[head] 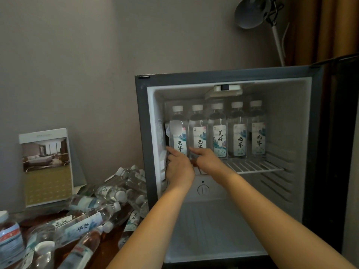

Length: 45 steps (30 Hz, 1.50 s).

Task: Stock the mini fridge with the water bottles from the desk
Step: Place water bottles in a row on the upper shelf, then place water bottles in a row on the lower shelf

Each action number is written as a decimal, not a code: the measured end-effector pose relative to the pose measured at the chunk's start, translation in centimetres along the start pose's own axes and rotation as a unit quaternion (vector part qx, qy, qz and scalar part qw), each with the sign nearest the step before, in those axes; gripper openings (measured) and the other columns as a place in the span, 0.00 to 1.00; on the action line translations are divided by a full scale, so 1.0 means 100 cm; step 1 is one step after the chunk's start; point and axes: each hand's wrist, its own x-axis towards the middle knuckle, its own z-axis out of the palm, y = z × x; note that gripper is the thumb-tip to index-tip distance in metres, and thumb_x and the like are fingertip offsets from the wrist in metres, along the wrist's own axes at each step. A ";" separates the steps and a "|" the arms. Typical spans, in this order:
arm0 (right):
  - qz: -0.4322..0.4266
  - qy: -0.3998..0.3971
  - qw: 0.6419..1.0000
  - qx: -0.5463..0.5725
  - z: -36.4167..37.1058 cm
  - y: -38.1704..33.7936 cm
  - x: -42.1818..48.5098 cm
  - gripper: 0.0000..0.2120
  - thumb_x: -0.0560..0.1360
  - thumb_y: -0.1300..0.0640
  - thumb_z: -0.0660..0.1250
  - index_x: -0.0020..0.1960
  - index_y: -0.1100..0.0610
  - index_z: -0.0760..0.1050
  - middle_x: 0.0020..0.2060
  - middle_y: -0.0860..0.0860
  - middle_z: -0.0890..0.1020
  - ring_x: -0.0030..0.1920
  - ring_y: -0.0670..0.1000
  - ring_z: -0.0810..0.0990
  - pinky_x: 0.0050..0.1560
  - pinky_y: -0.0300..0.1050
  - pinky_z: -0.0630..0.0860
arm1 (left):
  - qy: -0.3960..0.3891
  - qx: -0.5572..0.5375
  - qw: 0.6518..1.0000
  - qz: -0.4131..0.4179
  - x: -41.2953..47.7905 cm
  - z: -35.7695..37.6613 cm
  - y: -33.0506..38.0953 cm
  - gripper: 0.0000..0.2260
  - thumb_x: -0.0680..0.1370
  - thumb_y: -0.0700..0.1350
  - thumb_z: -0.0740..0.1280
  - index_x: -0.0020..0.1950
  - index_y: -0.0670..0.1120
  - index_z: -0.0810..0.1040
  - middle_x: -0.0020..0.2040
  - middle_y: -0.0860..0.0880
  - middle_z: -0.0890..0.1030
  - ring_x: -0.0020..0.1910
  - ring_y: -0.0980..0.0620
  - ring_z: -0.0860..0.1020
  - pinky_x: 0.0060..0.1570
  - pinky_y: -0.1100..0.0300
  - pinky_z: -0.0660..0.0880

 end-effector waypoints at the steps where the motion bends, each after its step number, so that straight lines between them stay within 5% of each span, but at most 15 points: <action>1: 0.000 0.009 1.000 0.007 0.000 0.001 -0.002 0.27 0.74 0.73 0.57 0.71 0.58 0.65 0.71 0.56 0.67 0.62 0.57 0.75 0.61 0.49 0.73 | -0.008 0.003 1.000 0.013 -0.004 -0.001 -0.002 0.36 0.80 0.41 0.61 0.74 0.36 0.36 0.73 0.38 0.59 0.68 0.40 0.66 0.62 0.49 0.68; 5: -0.009 0.075 0.996 0.052 0.003 0.004 -0.012 0.18 0.74 0.72 0.59 0.61 0.62 0.75 0.58 0.59 0.79 0.44 0.47 0.78 0.48 0.43 0.75 | -0.023 0.040 0.996 0.081 -0.026 -0.007 -0.009 0.30 0.80 0.40 0.57 0.76 0.39 0.43 0.73 0.39 0.57 0.70 0.41 0.64 0.64 0.51 0.67; 9: 0.002 0.117 0.984 0.132 0.006 0.002 -0.025 0.11 0.72 0.73 0.61 0.50 0.65 0.79 0.38 0.57 0.80 0.36 0.48 0.76 0.38 0.36 0.73 | 0.001 0.021 0.992 0.122 -0.041 -0.015 -0.017 0.17 0.80 0.41 0.55 0.70 0.46 0.66 0.66 0.45 0.69 0.62 0.45 0.71 0.54 0.52 0.71; 14: 0.021 0.127 0.972 0.198 0.020 -0.003 -0.054 0.13 0.74 0.72 0.56 0.44 0.60 0.77 0.31 0.55 0.79 0.30 0.50 0.78 0.30 0.36 0.76 | 0.162 -0.102 0.952 0.240 -0.070 -0.024 -0.049 0.12 0.81 0.46 0.57 0.58 0.47 0.78 0.47 0.47 0.83 0.45 0.48 0.81 0.42 0.53 0.77; 19: 0.021 0.039 0.977 0.208 0.053 0.000 -0.079 0.12 0.76 0.69 0.57 0.47 0.60 0.78 0.22 0.51 0.77 0.25 0.48 0.77 0.30 0.39 0.75 | 0.239 -0.152 0.933 0.224 -0.086 -0.038 -0.098 0.13 0.81 0.47 0.56 0.58 0.47 0.77 0.28 0.49 0.79 0.28 0.51 0.79 0.26 0.51 0.76; 23: 0.007 -0.120 0.977 0.176 0.083 0.000 -0.095 0.13 0.77 0.69 0.58 0.47 0.57 0.78 0.27 0.50 0.79 0.29 0.47 0.79 0.35 0.39 0.78 | 0.229 -0.092 0.958 0.148 -0.087 -0.049 -0.153 0.12 0.74 0.37 0.65 0.54 0.48 0.79 0.23 0.54 0.68 0.23 0.57 0.69 0.23 0.63 0.62; 29: 0.011 -0.298 0.949 0.106 0.144 0.001 -0.098 0.12 0.78 0.66 0.59 0.48 0.54 0.78 0.33 0.51 0.81 0.33 0.47 0.80 0.39 0.39 0.77 | 0.108 -0.018 0.994 -0.027 -0.090 -0.057 -0.235 0.08 0.73 0.45 0.65 0.51 0.51 0.77 0.35 0.51 0.76 0.45 0.44 0.79 0.39 0.57 0.70; 32: 0.040 -0.305 0.947 0.088 0.178 0.007 -0.093 0.12 0.78 0.65 0.58 0.48 0.53 0.78 0.32 0.49 0.82 0.32 0.45 0.80 0.39 0.39 0.77 | 0.130 -0.006 0.989 -0.075 -0.096 -0.064 -0.275 0.09 0.74 0.46 0.65 0.54 0.49 0.77 0.48 0.48 0.79 0.49 0.45 0.78 0.46 0.53 0.75; 35: 0.068 -0.308 0.945 0.085 0.210 0.012 -0.088 0.12 0.78 0.65 0.56 0.50 0.55 0.77 0.33 0.50 0.82 0.31 0.45 0.80 0.37 0.38 0.76 | 0.158 0.017 0.980 -0.119 -0.099 -0.073 -0.307 0.16 0.75 0.45 0.65 0.63 0.46 0.72 0.59 0.45 0.73 0.54 0.44 0.75 0.49 0.52 0.73; 42: 0.109 -0.326 0.937 0.060 0.291 0.012 -0.091 0.12 0.74 0.67 0.57 0.50 0.55 0.75 0.32 0.49 0.80 0.28 0.45 0.77 0.31 0.37 0.71 | 0.058 0.036 0.973 -0.222 -0.108 -0.072 -0.351 0.30 0.77 0.54 0.63 0.73 0.42 0.56 0.69 0.38 0.62 0.64 0.38 0.69 0.57 0.49 0.70; 45: 0.118 -0.334 0.933 0.059 0.320 0.007 -0.096 0.16 0.73 0.67 0.57 0.57 0.54 0.73 0.34 0.50 0.79 0.30 0.46 0.76 0.31 0.37 0.70 | 0.055 -0.027 0.973 -0.222 -0.109 -0.067 -0.360 0.32 0.76 0.54 0.65 0.73 0.45 0.54 0.68 0.40 0.70 0.62 0.39 0.73 0.56 0.50 0.72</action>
